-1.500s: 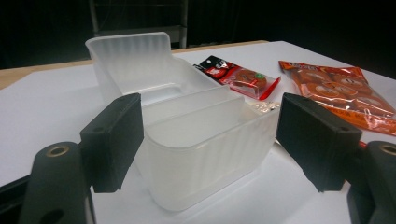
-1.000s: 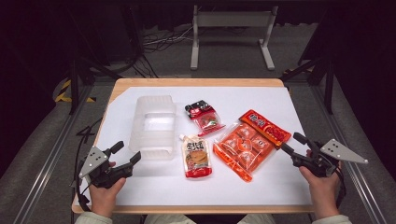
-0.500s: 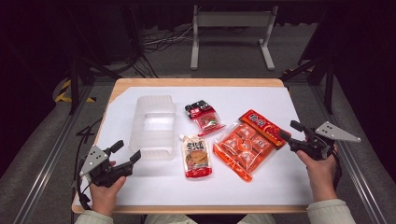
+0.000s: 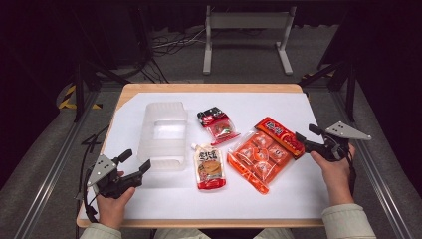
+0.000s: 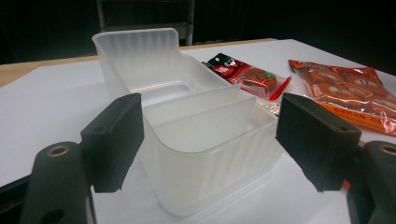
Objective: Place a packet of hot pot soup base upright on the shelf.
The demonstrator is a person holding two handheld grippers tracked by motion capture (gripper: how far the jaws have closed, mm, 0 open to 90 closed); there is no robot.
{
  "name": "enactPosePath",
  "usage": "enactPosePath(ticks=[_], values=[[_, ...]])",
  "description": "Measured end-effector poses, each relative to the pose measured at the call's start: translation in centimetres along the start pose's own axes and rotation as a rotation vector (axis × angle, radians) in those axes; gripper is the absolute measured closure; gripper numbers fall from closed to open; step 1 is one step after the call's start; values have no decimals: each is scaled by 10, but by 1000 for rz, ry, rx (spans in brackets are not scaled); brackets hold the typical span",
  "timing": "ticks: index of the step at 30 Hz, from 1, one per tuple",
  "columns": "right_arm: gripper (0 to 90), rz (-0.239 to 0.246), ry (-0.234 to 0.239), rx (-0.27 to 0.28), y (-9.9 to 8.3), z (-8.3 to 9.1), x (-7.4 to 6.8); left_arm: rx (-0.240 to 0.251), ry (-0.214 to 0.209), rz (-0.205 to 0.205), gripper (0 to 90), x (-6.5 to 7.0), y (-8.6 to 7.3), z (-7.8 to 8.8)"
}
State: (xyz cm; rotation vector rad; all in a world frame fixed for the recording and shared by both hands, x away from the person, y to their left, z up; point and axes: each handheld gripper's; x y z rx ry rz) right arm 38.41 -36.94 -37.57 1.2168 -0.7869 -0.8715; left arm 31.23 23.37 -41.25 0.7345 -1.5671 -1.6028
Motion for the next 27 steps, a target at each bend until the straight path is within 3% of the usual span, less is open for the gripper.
enactPosePath(ticks=[5, 7, 8, 12, 18, 21, 27], values=[[377, -27, -25, -20, -5, -4, 10, 0, 1, -4, 240, 0, 0, 1], [389, -61, -4, -56, -8, -8, 15, -4, -5, 2, 240, 0, 0, 0], [389, -61, -4, -56, -8, -8, 15, -4, -5, 2, 240, 0, 0, 0], [377, -92, -17, -145, -17, -18, 19, -17, -28, 3, 239, 3, -1, -3], [349, -145, -43, -186, -28, -24, 31, -15, -17, -1, 239, 2, -1, -3], [335, -157, -14, -230, -34, -30, 32, -18, -28, 11, 239, 1, -2, -3], [292, -176, -23, -250, -41, -34, 35, -18, -27, -6, 239, 3, -2, -3]])
Point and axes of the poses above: each handheld gripper's, and its own axes: z roughly backward along the jaws, y roughly out of its top, x roughly to its right, and after that the axes turned 11 degrees about x, right-handed
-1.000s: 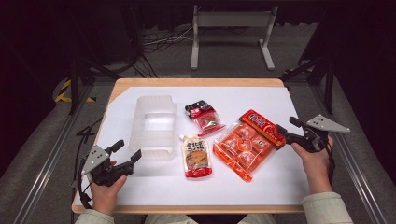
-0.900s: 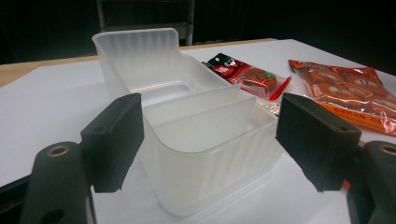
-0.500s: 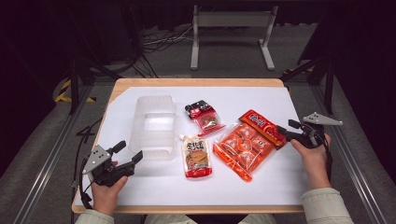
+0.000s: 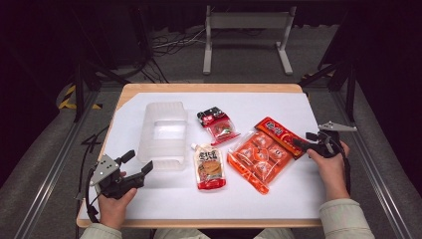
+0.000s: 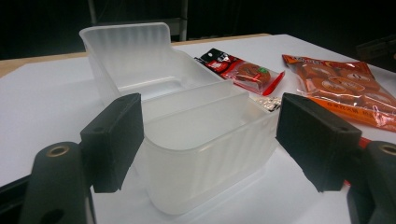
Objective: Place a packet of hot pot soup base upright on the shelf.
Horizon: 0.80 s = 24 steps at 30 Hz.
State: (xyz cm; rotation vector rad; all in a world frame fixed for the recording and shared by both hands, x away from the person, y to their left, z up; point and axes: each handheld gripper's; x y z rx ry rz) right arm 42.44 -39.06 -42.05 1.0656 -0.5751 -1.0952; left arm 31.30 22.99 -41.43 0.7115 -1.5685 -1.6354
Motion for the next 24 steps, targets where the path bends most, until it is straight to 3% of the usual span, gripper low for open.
enactPosePath(ticks=[6, 11, 16, 22, 23, 24], values=[[211, -41, -18, -45, -7, -8, 5, -1, 7, 2, 238, -1, 0, 1], [193, -73, -24, -66, -10, -10, 10, -4, 6, -2, 238, -1, -1, 1], [202, -113, 11, -84, -12, -13, 12, -5, 7, 2, 238, 0, -1, 0], [223, -156, 53, -32, -10, -10, 10, -13, 1, -14, 238, 2, -2, -1], [239, -167, 59, -21, -9, -8, 9, -14, 2, -13, 238, 2, -2, -1], [316, -191, 97, -15, -8, -5, 10, -15, 3, -12, 238, 2, -2, -1]])
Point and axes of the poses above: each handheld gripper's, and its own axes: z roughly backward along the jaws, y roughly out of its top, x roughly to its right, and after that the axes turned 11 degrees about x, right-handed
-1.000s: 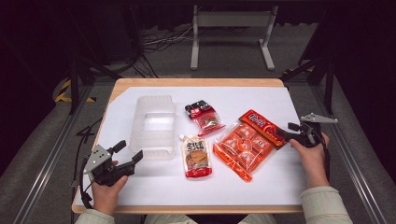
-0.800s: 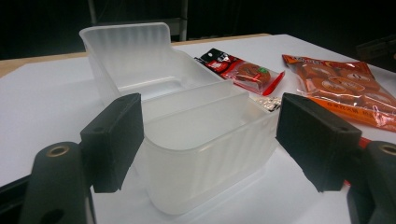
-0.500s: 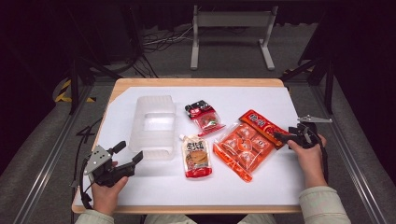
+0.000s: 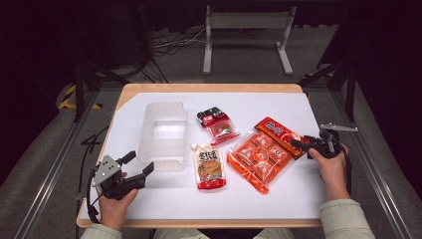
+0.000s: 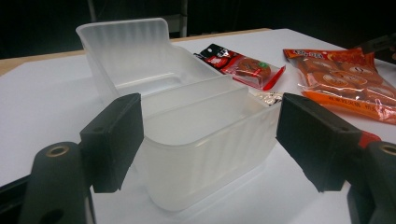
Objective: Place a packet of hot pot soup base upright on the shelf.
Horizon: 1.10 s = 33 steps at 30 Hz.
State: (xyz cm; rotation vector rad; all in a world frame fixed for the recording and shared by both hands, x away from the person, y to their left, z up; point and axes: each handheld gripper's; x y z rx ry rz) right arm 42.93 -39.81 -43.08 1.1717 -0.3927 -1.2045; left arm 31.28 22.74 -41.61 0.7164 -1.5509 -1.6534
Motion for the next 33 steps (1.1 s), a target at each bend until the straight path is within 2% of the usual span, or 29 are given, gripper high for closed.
enactPosePath(ticks=[1, 2, 6, 9, 12, 16, 18, 19, 21, 24, 26, 28, 30, 31, 33], values=[[329, -25, 34, -4, 0, 1, 0, 1, 0, 3, 238, 0, 0, 0], [337, -35, 48, -4, 0, 0, 0, 1, 0, 2, 238, 0, 0, 0], [368, -26, 66, -22, -2, -2, -2, 2, -1, 1, 238, 1, 0, 0], [401, -19, 116, -8, 1, 0, -6, 1, -3, 1, 238, 1, 0, 0], [435, 25, 113, -14, 1, 0, -9, 2, -1, -2, 236, 1, 0, 1], [481, 14, 118, -7, 0, -2, -5, -1, -1, -2, 233, 0, 0, 1], [579, 13, 118, -1, 0, -2, -4, 0, -2, -4, 232, 1, 0, 0], [600, 13, 123, 2, 1, 0, -4, -1, -2, -6, 232, 2, 0, 1], [602, 12, 145, 0, 1, 1, -5, -2, -2, -14, 232, 2, 0, 1], [588, 38, 176, -2, 1, -2, -10, -8, -2, -13, 232, 2, 0, 2], [561, 84, 185, 14, 1, -5, -13, -5, 0, -12, 231, 2, 0, 2], [550, 130, 172, 16, -2, -11, -18, -4, 2, -12, 230, 2, 0, 2], [550, 126, 182, -2, -5, -18, -19, -4, 3, -14, 231, 3, 0, 3], [548, 133, 168, -14, -8, -23, -19, -4, 3, -14, 230, 3, 0, 3], [538, 115, 166, -38, -8, -27, -18, -5, 3, -15, 229, 3, 0, 3]])
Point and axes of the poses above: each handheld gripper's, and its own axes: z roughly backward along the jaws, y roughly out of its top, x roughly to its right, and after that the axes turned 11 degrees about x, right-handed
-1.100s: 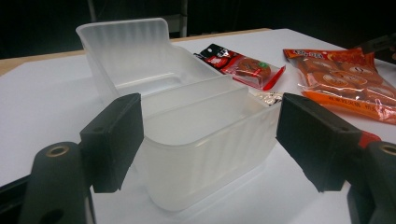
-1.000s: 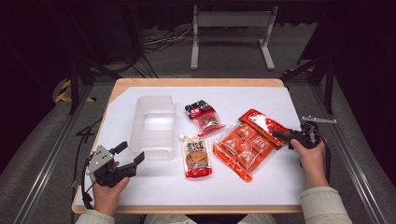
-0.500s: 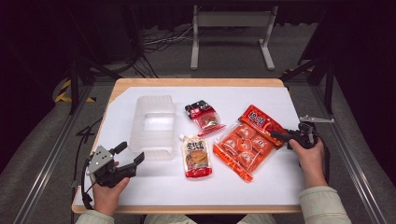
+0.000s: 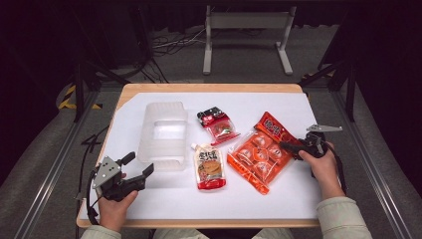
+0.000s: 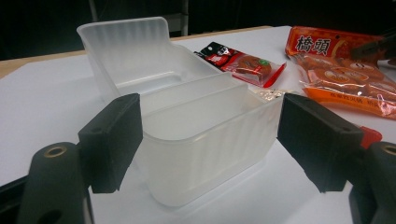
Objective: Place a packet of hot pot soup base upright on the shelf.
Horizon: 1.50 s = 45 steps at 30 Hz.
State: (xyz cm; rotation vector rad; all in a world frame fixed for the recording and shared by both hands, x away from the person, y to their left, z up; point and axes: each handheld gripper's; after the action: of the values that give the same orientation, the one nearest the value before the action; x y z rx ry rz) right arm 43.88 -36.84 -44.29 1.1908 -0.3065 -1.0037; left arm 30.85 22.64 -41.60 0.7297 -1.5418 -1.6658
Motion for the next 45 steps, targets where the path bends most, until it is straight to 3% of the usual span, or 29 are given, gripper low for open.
enactPosePath(ticks=[4, 9, 18, 24, 25, 26, 28, 29, 33, 35, 37, 40, 45], values=[[552, -48, -2, 3, 0, 0, 5, -1, 0, -5, 229, 0, 0, 0], [631, -29, -31, -12, 1, -2, 3, -4, 0, -10, 229, 1, 0, 0], [898, -32, -101, -3, 2, 1, 7, -3, 2, -7, 228, 0, 0, -1], [900, -17, -93, 18, 4, 5, 7, 2, 11, -15, 226, 1, 0, -1], [900, -18, -92, 21, 5, 6, 7, 4, 12, -9, 216, 2, 0, -2], [900, -18, -91, 25, 6, 7, 6, 3, -1, 23, 204, 1, 1, -3], [900, -20, -86, 38, 8, 11, 6, -2, -90, 143, 208, 0, 3, -5], [900, -22, -83, 48, 10, 13, 5, -9, -108, 147, 205, 2, 4, -7], [900, -22, -75, 79, 16, 22, 2, -62, -160, 46, 273, 14, 9, -12], [900, -13, -71, 87, 20, 26, -1, -59, -161, 6, 293, 20, 11, -14], [900, -6, -67, 96, 24, 30, -4, -61, -180, 6, 301, 23, 14, -15], [900, 6, -57, 110, 29, 36, -9, -85, -165, 7, 280, 25, 19, -15], [900, 23, -21, 152, 40, 48, -20, -64, -164, 12, 306, 27, 25, -14]])
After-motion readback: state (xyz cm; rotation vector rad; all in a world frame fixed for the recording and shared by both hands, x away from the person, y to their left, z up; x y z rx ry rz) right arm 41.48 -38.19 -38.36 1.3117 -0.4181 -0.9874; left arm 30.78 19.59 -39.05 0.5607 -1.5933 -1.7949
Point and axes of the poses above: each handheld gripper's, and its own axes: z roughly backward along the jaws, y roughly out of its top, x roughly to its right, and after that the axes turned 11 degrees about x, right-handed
